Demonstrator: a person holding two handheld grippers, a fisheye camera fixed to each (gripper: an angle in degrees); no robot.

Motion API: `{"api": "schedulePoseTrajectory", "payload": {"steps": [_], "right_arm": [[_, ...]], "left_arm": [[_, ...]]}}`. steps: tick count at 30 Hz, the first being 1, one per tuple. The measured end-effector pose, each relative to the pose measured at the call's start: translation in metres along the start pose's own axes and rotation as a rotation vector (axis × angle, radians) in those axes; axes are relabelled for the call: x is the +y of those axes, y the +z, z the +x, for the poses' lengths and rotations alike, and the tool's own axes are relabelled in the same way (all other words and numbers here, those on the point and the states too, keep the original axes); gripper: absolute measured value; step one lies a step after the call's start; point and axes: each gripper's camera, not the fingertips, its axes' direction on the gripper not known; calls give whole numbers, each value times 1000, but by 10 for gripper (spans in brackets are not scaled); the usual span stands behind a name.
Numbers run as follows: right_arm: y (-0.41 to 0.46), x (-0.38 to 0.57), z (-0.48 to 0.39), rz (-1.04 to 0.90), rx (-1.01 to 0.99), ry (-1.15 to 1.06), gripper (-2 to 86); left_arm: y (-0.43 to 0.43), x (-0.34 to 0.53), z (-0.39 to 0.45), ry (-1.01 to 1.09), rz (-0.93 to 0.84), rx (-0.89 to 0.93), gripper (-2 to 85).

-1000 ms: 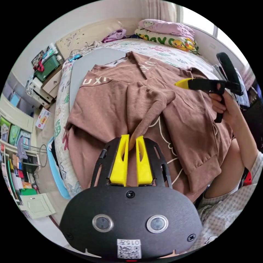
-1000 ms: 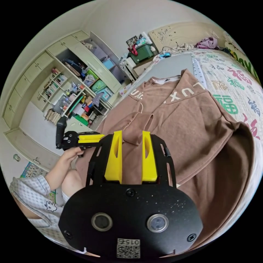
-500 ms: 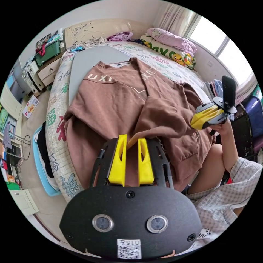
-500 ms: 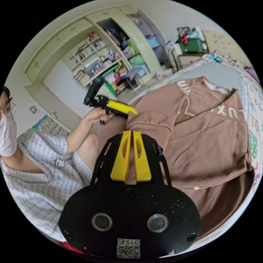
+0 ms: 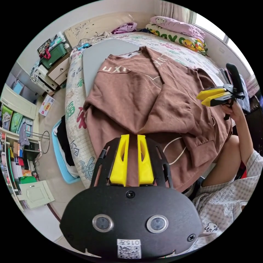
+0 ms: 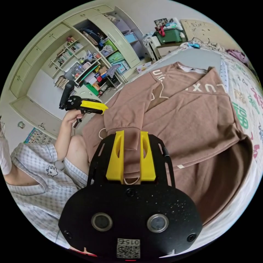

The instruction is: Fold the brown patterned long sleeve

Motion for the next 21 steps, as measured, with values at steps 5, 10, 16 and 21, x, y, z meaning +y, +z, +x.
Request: {"api": "schedulePoseTrajectory", "payload": {"steps": [5,10,16,21], "right_arm": [[26,-21,6,-79,-57,28,77],[21,-33,11,-39,-130,56,9],[-28,-31,20,127,-218,82,5],[-37,-28,25,150,-71,91,83]], "left_arm": [[-15,15,-22,55,201,428,38],[-15,11,17,281,246,566,64],[5,10,63,439,149,406,113],[16,19,91,516,108,207,107]]}}
